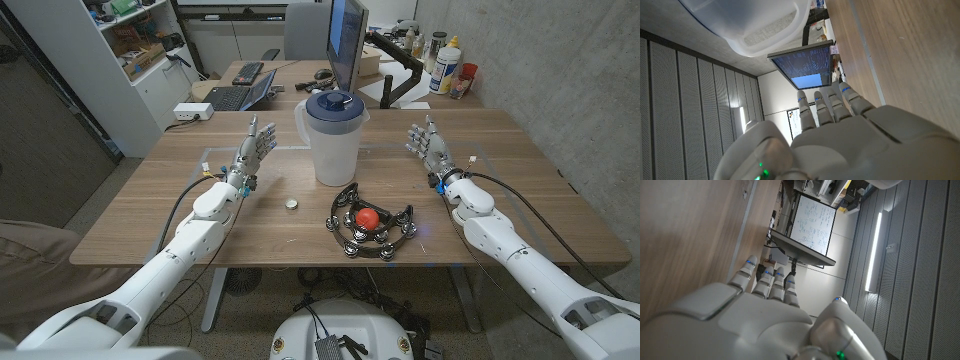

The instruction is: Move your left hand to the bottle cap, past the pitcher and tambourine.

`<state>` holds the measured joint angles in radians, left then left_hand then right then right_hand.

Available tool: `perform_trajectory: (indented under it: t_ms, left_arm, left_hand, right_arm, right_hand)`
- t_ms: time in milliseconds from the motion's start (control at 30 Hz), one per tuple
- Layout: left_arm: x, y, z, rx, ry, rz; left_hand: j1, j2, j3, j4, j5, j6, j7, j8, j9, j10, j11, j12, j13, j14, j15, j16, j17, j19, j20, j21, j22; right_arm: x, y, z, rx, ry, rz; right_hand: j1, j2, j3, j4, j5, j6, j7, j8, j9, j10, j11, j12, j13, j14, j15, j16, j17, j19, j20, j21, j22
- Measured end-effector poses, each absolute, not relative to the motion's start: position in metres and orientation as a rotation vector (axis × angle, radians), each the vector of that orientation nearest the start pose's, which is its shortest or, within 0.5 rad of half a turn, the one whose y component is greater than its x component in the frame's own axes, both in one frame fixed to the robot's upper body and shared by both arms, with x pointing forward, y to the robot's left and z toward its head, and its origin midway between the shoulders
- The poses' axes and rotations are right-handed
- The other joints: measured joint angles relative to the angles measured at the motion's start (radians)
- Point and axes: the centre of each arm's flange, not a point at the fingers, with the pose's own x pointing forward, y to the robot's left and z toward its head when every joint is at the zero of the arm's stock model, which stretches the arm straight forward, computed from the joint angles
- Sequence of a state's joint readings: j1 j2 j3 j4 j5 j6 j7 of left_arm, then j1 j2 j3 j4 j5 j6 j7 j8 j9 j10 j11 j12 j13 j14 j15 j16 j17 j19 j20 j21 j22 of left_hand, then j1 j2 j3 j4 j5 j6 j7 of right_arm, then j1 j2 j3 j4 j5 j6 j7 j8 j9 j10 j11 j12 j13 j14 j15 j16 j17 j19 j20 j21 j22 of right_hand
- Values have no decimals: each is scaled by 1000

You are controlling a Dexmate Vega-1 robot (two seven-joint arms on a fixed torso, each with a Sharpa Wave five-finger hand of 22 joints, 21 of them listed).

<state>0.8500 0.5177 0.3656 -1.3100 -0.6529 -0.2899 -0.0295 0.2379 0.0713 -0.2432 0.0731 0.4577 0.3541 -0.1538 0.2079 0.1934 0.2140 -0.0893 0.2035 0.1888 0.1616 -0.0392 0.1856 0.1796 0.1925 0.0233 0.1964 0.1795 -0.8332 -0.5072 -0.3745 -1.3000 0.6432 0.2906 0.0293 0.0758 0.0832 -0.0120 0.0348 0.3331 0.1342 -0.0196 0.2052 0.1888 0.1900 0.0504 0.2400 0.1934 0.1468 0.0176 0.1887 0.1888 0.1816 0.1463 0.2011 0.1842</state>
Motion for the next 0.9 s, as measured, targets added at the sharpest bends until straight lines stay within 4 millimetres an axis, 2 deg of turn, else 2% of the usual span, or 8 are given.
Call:
perform_trajectory:
  t_ms: [900]
  left_arm:
    - [638, 294, -32, -18, -600, -214]
  left_hand:
    - [0, 0, -4, 4, 1, 0, 0, 0, 0, 5, 5, 0, 0, 0, 0, 0, 0, 0, 0, 0, 0]
  right_arm:
    - [646, -295, -24, 27, -613, 179]
  right_hand:
    - [0, 0, 0, 0, 0, 0, 0, 0, 0, 3, 3, 0, 0, 0, 0, 2, 0, 0, 0, 0, 0]
